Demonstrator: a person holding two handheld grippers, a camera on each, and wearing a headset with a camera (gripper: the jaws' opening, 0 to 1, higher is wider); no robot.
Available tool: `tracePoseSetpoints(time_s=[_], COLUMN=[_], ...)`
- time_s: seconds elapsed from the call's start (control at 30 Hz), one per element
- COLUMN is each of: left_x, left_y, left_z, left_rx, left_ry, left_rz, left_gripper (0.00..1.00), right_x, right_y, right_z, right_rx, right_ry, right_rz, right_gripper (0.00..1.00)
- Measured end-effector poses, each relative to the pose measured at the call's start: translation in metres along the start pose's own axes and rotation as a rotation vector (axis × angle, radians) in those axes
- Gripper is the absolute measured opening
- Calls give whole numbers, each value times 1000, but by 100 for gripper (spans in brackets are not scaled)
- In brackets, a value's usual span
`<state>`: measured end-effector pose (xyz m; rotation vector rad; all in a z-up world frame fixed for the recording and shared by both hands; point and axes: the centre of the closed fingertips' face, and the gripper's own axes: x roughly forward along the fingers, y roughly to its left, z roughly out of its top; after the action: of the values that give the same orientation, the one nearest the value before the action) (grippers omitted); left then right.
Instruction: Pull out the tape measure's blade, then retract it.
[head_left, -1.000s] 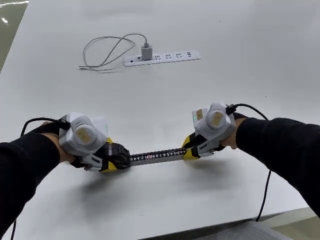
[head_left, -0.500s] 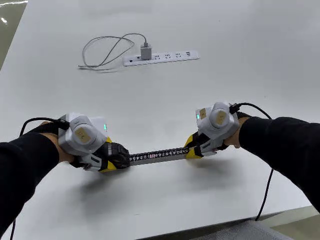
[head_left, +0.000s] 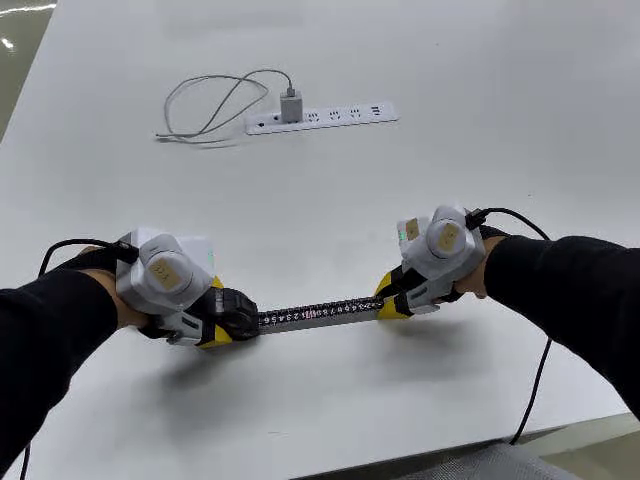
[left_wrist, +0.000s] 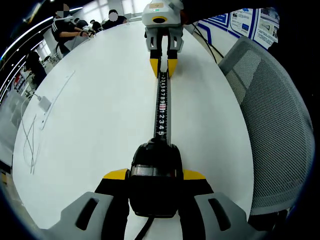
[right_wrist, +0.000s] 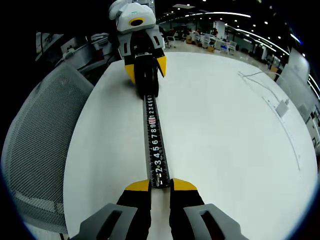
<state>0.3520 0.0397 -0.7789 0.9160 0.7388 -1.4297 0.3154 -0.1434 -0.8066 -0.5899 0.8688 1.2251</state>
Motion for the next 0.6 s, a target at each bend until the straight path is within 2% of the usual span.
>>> tracePoseSetpoints(time_s=[0.6], left_x=[0], left_y=[1], left_z=[0], left_rx=[-6], left_ry=[-4], left_rz=[0], left_gripper=[33], right_x=[-6], right_y=[-3], right_z=[-8], right_rx=[-3], right_ry=[10], right_rz=[-18], right_gripper=[9])
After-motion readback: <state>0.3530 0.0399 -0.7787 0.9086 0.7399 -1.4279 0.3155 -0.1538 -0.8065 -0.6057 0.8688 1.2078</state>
